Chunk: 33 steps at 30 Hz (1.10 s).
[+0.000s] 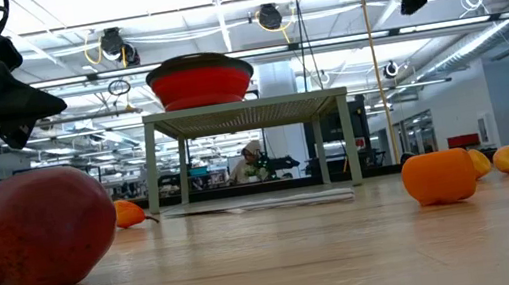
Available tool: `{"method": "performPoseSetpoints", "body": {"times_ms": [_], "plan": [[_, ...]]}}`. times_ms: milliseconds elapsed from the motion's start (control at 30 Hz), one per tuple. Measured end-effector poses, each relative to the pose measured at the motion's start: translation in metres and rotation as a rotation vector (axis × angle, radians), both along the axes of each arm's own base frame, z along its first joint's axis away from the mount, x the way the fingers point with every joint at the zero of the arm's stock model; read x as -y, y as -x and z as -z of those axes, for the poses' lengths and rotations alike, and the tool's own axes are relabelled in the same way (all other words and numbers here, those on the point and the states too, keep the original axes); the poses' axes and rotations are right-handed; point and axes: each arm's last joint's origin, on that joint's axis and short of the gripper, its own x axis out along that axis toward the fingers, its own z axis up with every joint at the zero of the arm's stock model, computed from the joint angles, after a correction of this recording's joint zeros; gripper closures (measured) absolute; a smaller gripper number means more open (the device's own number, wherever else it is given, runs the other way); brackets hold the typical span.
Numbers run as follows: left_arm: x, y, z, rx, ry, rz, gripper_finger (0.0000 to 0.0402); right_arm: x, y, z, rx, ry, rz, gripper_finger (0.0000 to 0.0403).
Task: Pick & Place Fruit
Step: Put the pomegranate into the red strainer bowl
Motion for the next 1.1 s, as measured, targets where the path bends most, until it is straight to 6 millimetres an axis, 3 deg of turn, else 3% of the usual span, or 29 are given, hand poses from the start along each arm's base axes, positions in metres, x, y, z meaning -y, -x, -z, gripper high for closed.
{"method": "performPoseSetpoints", "body": {"times_ms": [233, 433, 733, 1100], "plan": [[0.0, 0.0, 0.0, 0.0, 0.0, 0.0, 0.0376, -0.003, -0.016, -0.003, -0.247, 0.015, -0.004, 0.022], [0.0, 0.0, 0.0, 0.0, 0.0, 0.0, 0.0376, -0.003, -0.024, -0.021, -0.362, 0.123, 0.029, 0.0224], [0.0, 0.0, 0.0, 0.0, 0.0, 0.0, 0.0376, 0.006, -0.031, -0.057, -0.362, 0.295, 0.293, 0.0221], [0.0, 0.0, 0.0, -0.003, -0.03, 0.005, 0.0376, 0.039, -0.038, -0.098, -0.305, 0.299, 0.566, 0.0223]]}}
